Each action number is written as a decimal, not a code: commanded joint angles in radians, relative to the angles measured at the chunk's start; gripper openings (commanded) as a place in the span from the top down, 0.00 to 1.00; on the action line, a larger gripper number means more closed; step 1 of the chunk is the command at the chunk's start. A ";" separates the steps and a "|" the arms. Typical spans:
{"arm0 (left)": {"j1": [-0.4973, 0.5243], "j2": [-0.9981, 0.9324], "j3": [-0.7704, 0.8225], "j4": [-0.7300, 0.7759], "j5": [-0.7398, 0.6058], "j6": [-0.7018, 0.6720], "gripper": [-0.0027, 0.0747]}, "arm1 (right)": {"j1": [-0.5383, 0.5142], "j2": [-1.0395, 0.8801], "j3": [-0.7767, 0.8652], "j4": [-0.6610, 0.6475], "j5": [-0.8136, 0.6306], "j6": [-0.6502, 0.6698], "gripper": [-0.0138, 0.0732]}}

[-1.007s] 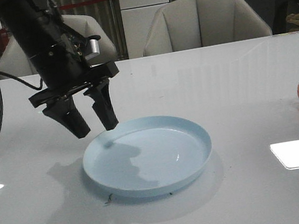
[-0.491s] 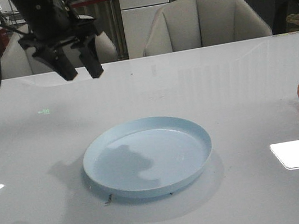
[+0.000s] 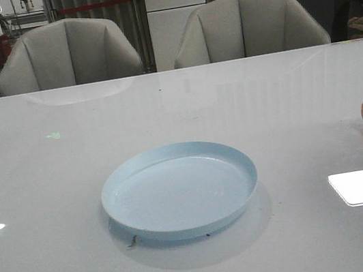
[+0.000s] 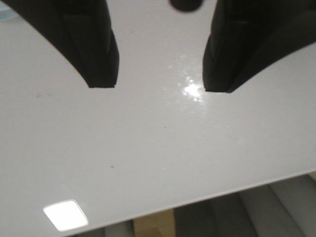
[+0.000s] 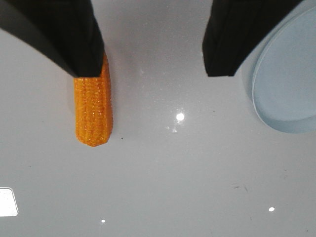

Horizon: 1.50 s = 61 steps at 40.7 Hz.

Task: Place corn on plate with both arms
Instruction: 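Open the left gripper and raise it away from the plate, then close the right gripper around the orange corn cob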

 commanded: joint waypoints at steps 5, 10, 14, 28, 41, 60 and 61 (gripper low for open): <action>0.088 -0.269 0.282 0.004 -0.237 -0.008 0.40 | 0.001 -0.010 -0.037 -0.002 -0.068 -0.003 0.22; 0.109 -0.449 0.588 0.004 -0.414 -0.003 0.40 | 0.001 -0.010 -0.037 -0.002 -0.066 -0.003 0.22; 0.109 -0.586 0.804 0.004 -0.545 -0.003 0.40 | 0.001 -0.010 -0.037 -0.002 -0.049 -0.003 0.22; 0.109 -0.911 1.181 0.002 -0.606 -0.003 0.40 | -0.040 0.041 -0.172 -0.009 0.103 -0.003 0.22; 0.109 -0.980 1.217 0.002 -0.512 -0.003 0.40 | -0.202 0.341 -0.559 -0.085 0.421 -0.003 0.22; 0.109 -0.980 1.217 -0.001 -0.508 -0.003 0.40 | -0.202 0.752 -0.796 -0.141 0.536 -0.010 0.22; 0.109 -0.980 1.217 -0.001 -0.508 -0.003 0.40 | -0.202 0.762 -0.797 -0.141 0.536 -0.015 0.22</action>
